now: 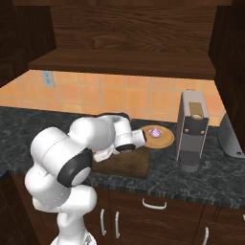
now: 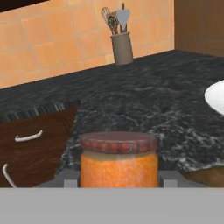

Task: From the different types of pastries on the counter, select a croissant and place it on the cutting board. Then retrieve a jar of jam from the cabinet and place it alongside the croissant on the cutting board.

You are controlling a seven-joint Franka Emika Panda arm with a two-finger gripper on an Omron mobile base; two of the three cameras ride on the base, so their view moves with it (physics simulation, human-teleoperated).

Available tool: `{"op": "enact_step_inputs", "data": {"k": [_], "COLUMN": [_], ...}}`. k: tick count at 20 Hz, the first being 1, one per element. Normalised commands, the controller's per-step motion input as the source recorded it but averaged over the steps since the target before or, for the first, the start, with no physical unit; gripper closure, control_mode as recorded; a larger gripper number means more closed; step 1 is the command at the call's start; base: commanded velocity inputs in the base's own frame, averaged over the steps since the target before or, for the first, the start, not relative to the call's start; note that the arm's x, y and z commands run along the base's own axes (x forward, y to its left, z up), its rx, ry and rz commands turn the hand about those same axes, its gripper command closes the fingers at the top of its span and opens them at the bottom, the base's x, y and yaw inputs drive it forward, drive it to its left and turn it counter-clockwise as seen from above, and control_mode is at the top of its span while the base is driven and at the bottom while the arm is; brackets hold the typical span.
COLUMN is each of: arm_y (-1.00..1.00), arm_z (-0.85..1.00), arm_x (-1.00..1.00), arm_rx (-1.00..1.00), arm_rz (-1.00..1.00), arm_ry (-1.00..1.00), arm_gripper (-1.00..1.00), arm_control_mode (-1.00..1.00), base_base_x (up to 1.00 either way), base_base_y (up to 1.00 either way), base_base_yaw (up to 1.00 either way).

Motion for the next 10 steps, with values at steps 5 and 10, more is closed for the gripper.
{"op": "enact_step_inputs", "data": {"k": [5, 10], "arm_y": [0.0, 0.0], "arm_z": [-0.15, -0.34], "arm_x": [0.16, 0.26], "arm_rx": [0.0, 0.0], "arm_rz": [0.05, 0.04], "arm_ry": [-0.01, -0.03], "arm_gripper": [1.0, 1.0], "arm_control_mode": [-1.0, -1.0], "base_base_x": [0.0, 0.0], "base_base_y": [0.0, 0.0], "base_base_yaw": [0.0, 0.0]}}
